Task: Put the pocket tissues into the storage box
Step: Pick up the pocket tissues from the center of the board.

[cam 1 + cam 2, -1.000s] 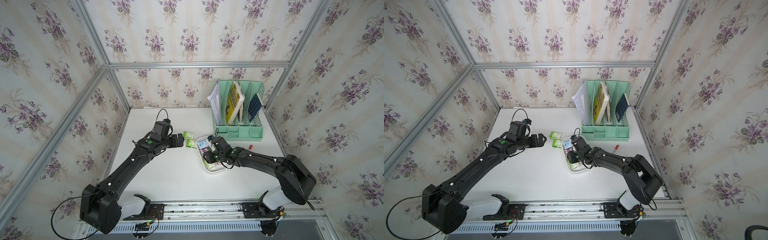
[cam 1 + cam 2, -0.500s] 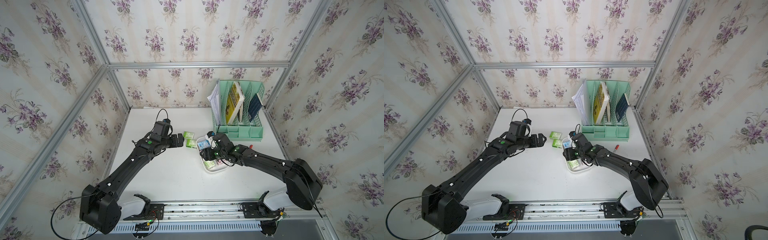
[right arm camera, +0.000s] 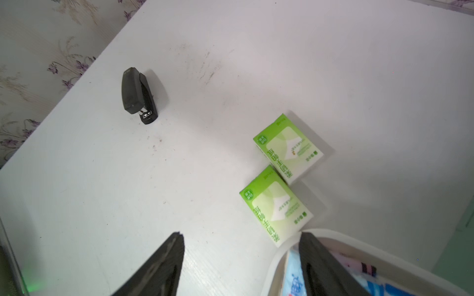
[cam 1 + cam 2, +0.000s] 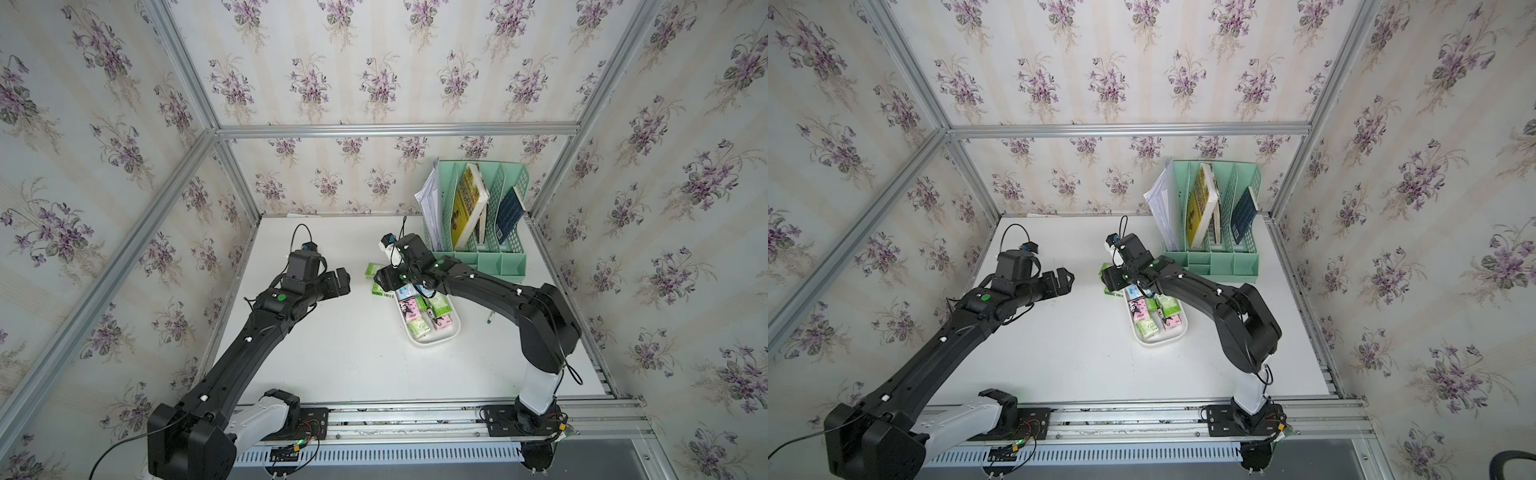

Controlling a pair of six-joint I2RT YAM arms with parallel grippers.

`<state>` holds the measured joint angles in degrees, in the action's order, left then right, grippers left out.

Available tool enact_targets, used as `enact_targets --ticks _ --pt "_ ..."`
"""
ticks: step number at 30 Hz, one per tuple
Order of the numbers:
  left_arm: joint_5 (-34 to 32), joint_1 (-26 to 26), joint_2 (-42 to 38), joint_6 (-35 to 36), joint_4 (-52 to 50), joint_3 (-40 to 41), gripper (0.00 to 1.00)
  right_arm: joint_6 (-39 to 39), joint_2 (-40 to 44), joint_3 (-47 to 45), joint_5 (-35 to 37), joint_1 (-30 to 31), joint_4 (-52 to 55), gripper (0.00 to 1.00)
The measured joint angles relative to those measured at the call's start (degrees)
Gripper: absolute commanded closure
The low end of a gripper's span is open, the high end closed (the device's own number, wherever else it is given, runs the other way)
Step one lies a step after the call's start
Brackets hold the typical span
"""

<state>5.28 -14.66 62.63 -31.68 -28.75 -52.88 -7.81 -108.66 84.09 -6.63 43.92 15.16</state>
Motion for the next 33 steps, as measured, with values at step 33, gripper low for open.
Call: enact_targets --ticks 33 --pt "3.72 8.04 -5.86 2.78 -6.34 0.81 0.01 15.26 -32.94 37.29 7.5 0.02 14.86 0.18"
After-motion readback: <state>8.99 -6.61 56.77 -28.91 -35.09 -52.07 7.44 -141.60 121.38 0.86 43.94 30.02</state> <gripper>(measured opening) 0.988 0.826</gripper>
